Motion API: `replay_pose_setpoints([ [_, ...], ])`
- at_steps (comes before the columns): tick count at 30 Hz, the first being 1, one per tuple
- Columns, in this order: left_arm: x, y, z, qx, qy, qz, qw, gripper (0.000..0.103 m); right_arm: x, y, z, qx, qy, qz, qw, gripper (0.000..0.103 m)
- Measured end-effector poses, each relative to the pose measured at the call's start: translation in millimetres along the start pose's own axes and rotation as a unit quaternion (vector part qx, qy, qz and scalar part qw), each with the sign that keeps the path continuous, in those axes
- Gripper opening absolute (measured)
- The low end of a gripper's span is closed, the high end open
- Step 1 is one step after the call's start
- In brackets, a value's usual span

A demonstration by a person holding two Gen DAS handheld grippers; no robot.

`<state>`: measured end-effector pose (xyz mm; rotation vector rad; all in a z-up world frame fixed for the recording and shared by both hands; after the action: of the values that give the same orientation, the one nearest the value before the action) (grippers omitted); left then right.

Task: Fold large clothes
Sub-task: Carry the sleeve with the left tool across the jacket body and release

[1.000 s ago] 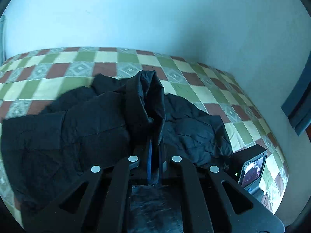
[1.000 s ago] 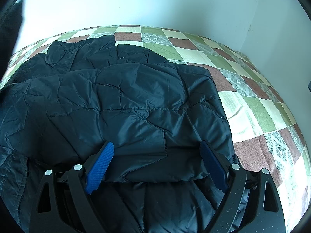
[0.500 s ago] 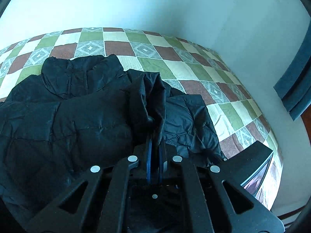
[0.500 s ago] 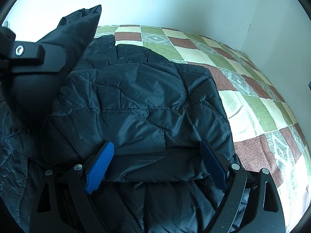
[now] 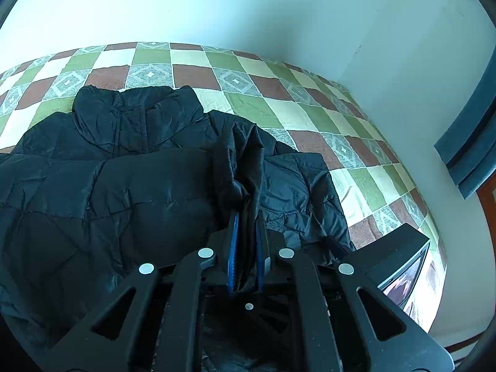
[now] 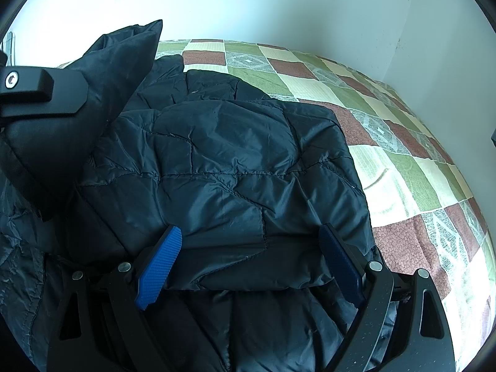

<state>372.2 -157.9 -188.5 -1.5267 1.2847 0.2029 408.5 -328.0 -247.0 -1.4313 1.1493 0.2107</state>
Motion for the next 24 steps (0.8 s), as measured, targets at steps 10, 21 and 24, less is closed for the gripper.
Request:
replay_pose_setpoints([
  [10, -0.2, 6.5, 1.8, 0.003, -0.003, 0.005, 1.0, 0.009, -0.2, 0.0, 0.7, 0.0, 0.0, 0.0, 1.0, 0.089],
  [21, -12.4, 14.2, -1.6, 0.003, -0.003, 0.001, 1.0, 0.009, -0.1, -0.2, 0.5, 0.0, 0.0, 0.0, 1.0, 0.089],
  [24, -17.8, 13.7, -1.1, 0.002, -0.005, -0.002, 1.0, 0.009, -0.3, -0.4, 0.0, -0.001, 0.0, 0.0, 1.0, 0.089],
])
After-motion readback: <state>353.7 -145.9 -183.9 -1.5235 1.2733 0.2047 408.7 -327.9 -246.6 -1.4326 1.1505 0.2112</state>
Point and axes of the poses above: each gripper's, at about its wrist camera, not at the fingertips, and x roughly the way its jaws point, z to its left, y to its underside, the point moved 4 cm from there along x, roughly the way its jaws point, and after that the axes turned 6 degrees about y, right-handed, at the moved point
